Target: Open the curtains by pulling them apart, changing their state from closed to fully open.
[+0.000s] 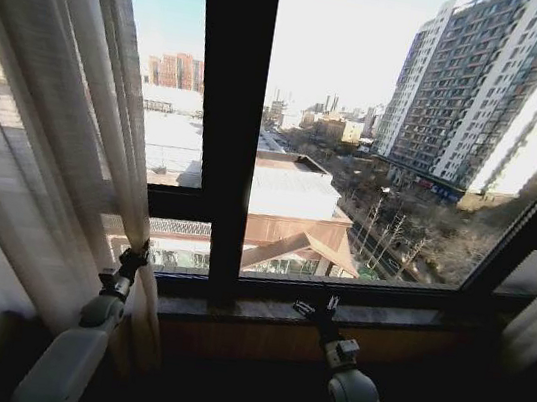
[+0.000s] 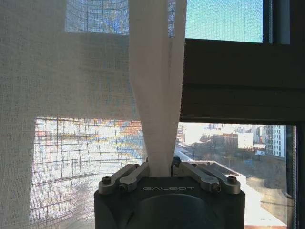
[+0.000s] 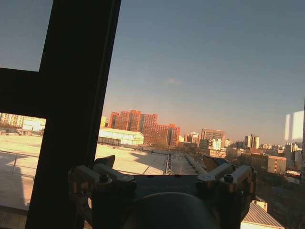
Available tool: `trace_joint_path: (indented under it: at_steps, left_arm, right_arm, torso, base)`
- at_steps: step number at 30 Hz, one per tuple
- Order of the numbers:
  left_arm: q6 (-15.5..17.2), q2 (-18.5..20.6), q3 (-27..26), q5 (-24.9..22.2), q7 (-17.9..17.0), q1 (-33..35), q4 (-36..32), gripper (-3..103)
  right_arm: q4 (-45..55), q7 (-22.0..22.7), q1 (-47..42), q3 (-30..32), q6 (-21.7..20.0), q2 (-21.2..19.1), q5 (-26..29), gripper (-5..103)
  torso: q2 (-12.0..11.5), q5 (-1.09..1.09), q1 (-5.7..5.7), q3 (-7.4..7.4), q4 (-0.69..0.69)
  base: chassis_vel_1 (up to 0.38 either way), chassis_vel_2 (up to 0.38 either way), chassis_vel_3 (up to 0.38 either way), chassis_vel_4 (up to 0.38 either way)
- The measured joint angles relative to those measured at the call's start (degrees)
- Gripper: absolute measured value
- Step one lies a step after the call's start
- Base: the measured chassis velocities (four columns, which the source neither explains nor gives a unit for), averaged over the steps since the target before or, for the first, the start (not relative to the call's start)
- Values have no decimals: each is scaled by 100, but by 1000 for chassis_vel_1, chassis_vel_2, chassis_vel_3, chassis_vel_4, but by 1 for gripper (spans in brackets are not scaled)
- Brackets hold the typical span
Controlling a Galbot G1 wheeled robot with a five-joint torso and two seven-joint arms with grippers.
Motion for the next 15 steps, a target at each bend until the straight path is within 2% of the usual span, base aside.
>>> trace_joint_path:
  at_steps: [1,3,4,15]
  left_arm:
    - [0,0,0,0,0,0,0,12]
    - [-5,3,-14,-12,2,-9,20,2]
    - [-6,4,-20,-17,2,-10,22,1]
    - [-32,44,-137,-29,19,106,-28,0]
  right_arm:
    - [0,0,0,0,0,0,0,100]
    - [0,0,0,0,0,0,0,100]
    - [0,0,0,0,0,0,0,100]
    - [0,0,0,0,0,0,0,100]
  torso:
    - [0,0,0,0,0]
    - [0,0,0,0,0]
    - [0,0,0,0,0]
    - [0,0,0,0,0]
  base:
    - [0,0,0,0]
    - [0,0,0,0]
    - [0,0,0,0]
    - [5,4,-5,-4]
